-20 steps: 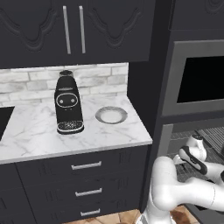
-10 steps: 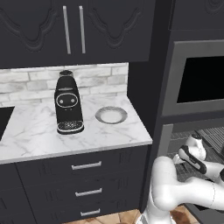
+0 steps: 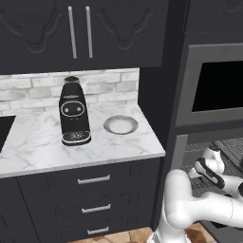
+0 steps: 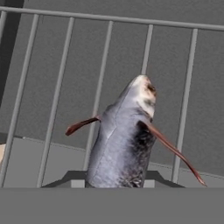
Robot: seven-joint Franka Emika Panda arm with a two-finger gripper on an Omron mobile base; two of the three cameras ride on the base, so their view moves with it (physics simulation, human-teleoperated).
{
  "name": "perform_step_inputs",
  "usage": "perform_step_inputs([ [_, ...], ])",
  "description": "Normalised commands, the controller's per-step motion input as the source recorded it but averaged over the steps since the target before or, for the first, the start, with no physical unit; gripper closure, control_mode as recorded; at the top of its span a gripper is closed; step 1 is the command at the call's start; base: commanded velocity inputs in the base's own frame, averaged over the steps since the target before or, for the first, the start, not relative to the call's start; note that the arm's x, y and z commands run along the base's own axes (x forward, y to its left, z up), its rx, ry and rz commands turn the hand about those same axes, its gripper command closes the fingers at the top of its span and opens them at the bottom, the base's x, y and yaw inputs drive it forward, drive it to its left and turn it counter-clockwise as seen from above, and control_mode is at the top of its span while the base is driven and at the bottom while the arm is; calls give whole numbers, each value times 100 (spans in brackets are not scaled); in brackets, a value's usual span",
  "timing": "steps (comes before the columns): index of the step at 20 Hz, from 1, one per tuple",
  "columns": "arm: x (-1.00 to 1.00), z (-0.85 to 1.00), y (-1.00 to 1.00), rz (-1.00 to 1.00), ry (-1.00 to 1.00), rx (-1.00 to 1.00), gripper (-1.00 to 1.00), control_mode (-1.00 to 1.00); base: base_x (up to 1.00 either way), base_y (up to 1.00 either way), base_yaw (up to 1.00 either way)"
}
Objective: Take the fish from the oven and place it on the plate on the counter.
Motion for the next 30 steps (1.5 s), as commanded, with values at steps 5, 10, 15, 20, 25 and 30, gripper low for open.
perform_step_inputs([
  [5, 0, -7, 0, 0, 0, 0, 100, -100, 0, 0, 0],
  [10, -36, 24, 0, 0, -5, 4, 100, -100, 0, 0, 0],
  [15, -46, 64, 0, 0, -17, 6, 100, -100, 0, 0, 0],
  [20, -36, 81, 4, 0, -17, 4, 100, -100, 0, 0, 0],
  [25, -42, 71, 30, 0, -15, 0, 100, -100, 0, 0, 0],
  [30, -43, 68, 44, 0, -6, 0, 100, -100, 0, 0, 0],
])
